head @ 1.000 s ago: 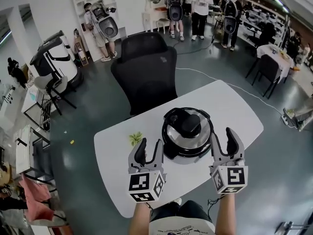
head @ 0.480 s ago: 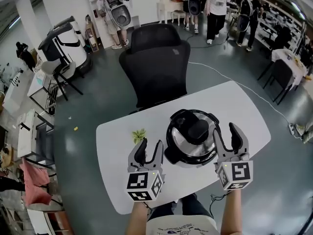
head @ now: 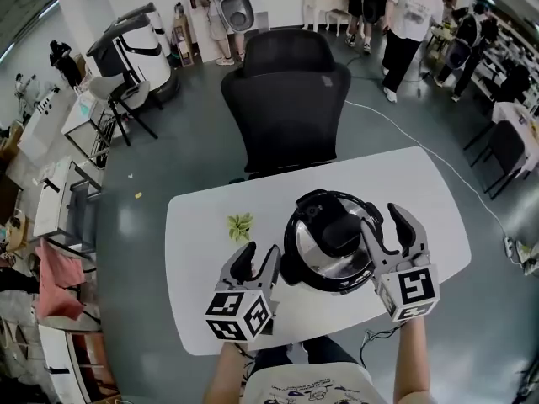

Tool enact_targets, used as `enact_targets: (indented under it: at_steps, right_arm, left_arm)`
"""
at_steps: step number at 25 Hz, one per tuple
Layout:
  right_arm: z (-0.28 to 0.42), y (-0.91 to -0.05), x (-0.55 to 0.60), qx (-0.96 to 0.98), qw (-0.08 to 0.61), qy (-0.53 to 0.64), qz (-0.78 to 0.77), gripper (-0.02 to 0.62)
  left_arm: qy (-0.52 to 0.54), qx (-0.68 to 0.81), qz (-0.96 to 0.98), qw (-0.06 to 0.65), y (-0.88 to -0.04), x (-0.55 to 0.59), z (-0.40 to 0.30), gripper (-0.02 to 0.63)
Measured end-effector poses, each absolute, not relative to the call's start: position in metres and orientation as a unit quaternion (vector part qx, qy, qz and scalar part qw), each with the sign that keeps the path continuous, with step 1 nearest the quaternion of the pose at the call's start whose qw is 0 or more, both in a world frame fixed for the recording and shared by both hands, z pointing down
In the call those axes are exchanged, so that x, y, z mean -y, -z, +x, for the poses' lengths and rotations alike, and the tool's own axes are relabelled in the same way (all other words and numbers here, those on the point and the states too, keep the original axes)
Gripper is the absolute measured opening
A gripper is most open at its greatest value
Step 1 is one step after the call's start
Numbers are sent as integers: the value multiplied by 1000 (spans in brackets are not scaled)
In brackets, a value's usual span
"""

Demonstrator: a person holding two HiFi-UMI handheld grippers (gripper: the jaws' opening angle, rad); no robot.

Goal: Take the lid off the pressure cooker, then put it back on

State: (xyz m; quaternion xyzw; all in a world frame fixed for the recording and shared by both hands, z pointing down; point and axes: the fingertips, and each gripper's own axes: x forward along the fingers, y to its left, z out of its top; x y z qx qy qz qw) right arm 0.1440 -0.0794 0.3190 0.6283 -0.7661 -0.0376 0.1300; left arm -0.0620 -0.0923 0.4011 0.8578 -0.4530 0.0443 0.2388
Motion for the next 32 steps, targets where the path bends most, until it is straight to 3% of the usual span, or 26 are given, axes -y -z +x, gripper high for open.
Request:
enact_targets:
  at_steps: [12,18,32]
  right_arm:
    - [114,-348,90,851,261,62,451,275]
    - [106,-354,91,885,294,69,353,295]
    - [100,-390,85,879,453,79,126,311]
  left_arm:
    - [-73,430,839,326,-459,62,-55,207]
    - [-68,409,829,376,-478,55,-48,230]
    - [-16,336,801,495,-506,53,-25,238]
